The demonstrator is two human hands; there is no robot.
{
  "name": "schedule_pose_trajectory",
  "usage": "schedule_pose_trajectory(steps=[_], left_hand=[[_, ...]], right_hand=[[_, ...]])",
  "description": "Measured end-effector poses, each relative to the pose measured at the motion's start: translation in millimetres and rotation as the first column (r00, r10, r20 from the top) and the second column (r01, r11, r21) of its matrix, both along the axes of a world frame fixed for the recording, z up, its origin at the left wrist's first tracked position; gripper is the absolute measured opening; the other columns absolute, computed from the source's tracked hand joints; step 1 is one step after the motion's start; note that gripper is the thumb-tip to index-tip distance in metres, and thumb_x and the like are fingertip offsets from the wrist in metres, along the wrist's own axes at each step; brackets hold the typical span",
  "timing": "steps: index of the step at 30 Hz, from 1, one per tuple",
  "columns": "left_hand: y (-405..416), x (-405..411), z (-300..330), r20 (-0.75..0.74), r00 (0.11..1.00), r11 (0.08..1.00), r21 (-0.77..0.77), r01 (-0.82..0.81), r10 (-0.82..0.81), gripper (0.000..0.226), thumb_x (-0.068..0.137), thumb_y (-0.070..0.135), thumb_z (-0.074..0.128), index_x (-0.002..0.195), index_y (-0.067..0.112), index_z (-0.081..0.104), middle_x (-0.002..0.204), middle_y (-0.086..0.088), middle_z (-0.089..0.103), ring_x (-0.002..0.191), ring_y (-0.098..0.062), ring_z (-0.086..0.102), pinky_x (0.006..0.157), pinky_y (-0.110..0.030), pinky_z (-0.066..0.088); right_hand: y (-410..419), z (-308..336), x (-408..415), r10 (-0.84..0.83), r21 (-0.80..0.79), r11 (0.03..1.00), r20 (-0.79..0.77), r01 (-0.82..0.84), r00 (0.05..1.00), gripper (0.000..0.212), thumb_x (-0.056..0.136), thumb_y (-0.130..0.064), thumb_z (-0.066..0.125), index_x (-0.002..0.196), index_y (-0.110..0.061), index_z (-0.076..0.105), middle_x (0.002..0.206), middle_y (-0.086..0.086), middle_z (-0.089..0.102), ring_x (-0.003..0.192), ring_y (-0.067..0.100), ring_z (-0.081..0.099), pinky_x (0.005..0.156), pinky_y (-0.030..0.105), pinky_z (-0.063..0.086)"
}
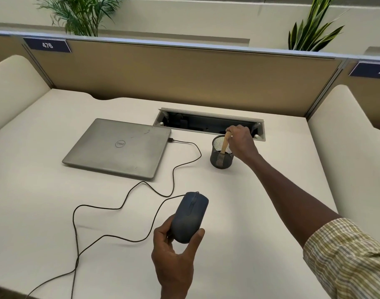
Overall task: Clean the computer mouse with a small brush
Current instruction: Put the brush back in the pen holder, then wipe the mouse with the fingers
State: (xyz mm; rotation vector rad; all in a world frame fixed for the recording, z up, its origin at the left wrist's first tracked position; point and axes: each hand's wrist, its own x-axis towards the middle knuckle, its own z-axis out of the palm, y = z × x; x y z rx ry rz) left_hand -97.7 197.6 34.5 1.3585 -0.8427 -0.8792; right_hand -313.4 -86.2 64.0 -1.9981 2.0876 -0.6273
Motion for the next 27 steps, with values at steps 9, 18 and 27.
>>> schedule_pose_trajectory(steps=[9,18,27], left_hand=[[-3,-2,5,-0.023,1.0,0.999,0.041,-0.017,0.018,0.06,0.049,0.047,0.091,0.103,0.046,0.063,0.105,0.017,0.072,0.101,-0.01,0.07,0.087,-0.028,0.051],[-14,-10,21,0.055,0.993,0.991,0.083,-0.107,0.103,0.054,0.064,0.031,0.095,0.104,0.038,0.059,0.104,0.021,0.068,0.098,-0.005,0.067,0.082,-0.023,0.054],[-10,-13,30,0.051,0.994,0.993,0.073,-0.096,0.093,0.054,0.069,0.024,0.092,0.109,0.027,0.057,0.11,0.017,0.066,0.101,-0.005,0.065,0.086,-0.025,0.054]], right_hand=[[36,12,15,-0.105,-0.116,0.985,0.188,0.129,0.976,0.042,0.096,-0.009,0.056,0.137,-0.001,0.053,0.132,0.023,0.052,0.124,0.039,0.045,0.103,0.04,0.037],[181,22,76,-0.168,-0.047,0.97,0.575,0.238,0.801,0.022,0.095,-0.02,0.067,0.112,-0.007,0.072,0.109,0.007,0.072,0.088,0.014,0.065,0.078,0.022,0.05],[247,33,118,-0.209,0.181,0.977,0.745,0.109,0.634,0.047,0.088,-0.037,0.075,0.13,-0.019,0.065,0.118,-0.014,0.067,0.087,-0.009,0.067,0.071,0.006,0.049]])
